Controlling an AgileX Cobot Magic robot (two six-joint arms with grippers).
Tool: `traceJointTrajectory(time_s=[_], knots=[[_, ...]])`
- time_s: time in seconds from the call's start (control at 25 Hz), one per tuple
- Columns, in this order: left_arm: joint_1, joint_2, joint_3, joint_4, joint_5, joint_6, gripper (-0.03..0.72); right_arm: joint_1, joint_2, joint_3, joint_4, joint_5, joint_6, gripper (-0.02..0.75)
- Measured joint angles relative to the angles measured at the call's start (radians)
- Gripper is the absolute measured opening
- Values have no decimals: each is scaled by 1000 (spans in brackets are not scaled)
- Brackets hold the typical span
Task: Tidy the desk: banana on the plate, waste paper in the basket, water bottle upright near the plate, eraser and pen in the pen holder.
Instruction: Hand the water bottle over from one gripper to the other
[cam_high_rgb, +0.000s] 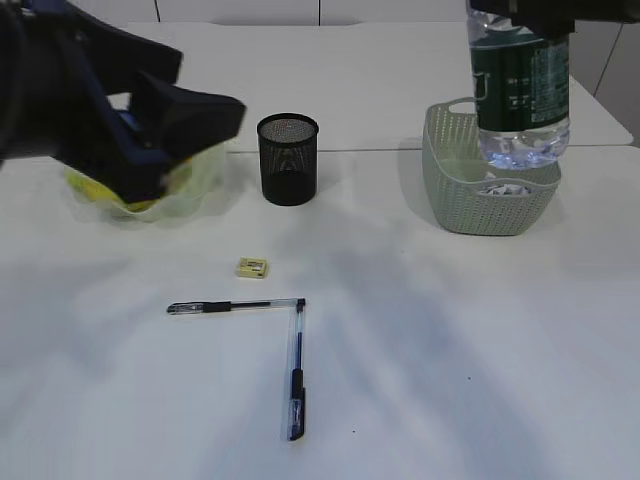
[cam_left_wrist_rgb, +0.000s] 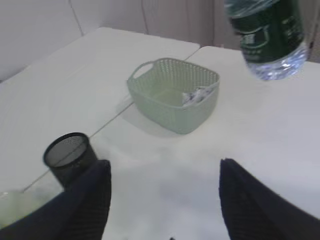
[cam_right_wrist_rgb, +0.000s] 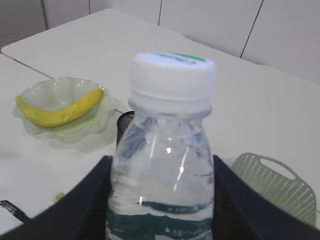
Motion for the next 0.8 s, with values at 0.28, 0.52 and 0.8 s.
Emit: traceJointTrajectory(time_s=[0.28,0.52,0.8], knots=[[-178,122,0,-134,-206,-45,468,39,0,0,13,0,-2,374],[-196,204,0,-95,-339,-263,465,75,0,0,89,-2,-3,374],[-196,236,0,149,-418,-563,465,132,2,-24,119,-22,-5,374]])
